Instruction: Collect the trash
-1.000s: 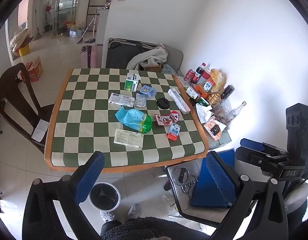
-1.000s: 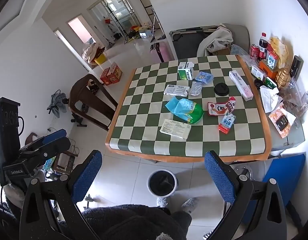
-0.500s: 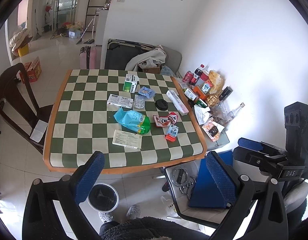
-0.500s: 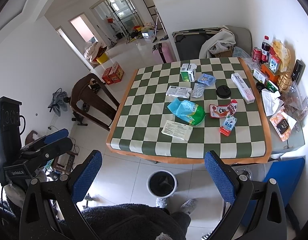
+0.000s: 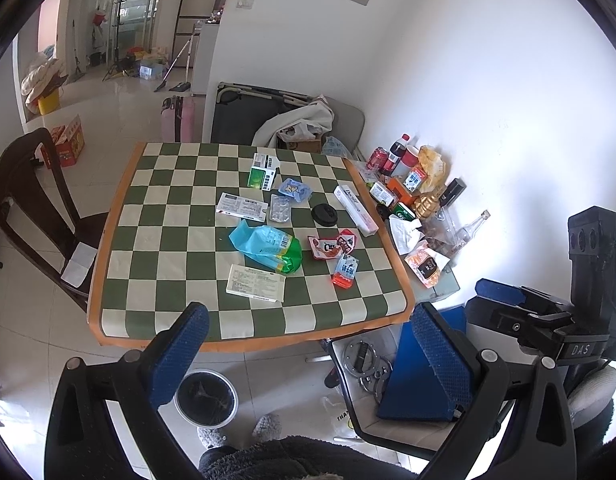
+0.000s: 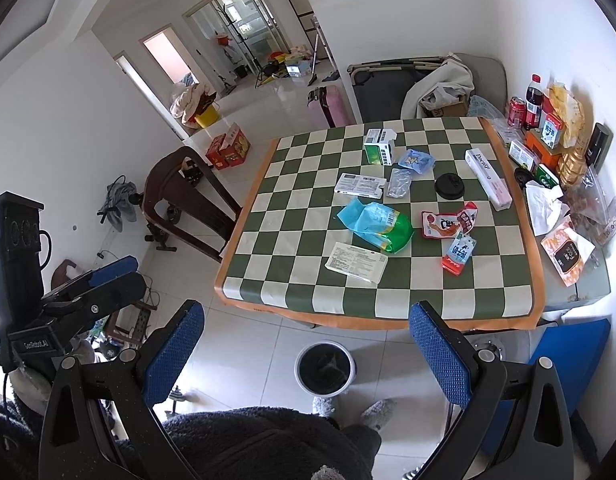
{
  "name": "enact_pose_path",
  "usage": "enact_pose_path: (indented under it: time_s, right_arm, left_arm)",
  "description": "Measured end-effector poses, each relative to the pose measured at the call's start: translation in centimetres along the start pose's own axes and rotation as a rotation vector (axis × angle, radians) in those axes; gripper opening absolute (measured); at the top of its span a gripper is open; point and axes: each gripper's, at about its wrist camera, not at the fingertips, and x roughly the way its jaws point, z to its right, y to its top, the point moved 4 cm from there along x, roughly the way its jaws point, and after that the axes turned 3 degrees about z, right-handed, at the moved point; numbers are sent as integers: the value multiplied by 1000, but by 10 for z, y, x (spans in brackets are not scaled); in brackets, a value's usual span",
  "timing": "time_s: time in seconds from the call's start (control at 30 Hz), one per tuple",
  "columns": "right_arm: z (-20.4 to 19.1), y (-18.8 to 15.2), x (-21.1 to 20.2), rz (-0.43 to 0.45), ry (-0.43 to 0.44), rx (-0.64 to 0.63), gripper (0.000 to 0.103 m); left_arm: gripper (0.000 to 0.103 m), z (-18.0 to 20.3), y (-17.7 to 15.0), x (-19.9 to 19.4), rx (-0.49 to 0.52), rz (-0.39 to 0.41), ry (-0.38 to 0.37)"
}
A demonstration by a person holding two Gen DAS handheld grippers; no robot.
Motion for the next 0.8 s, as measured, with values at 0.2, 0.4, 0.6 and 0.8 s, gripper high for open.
enact_pose_path:
  time_s: [0.2, 0.4, 0.6, 0.8]
  right_arm:
    - [-3, 2, 1, 1, 2, -7, 103]
    - [-7, 6, 2, 4, 9, -15, 103]
    - [-8, 5, 2, 4, 8, -15, 103]
    - [-8, 5, 2, 7, 8, -14, 103]
  left_arm:
    - [103, -6, -5, -4, -2, 3, -2]
    - [103, 2, 2, -8, -2, 5, -3]
    - [103, -2, -4, -10, -4, 7, -6]
    - [103, 1, -4, -10, -3, 10, -7]
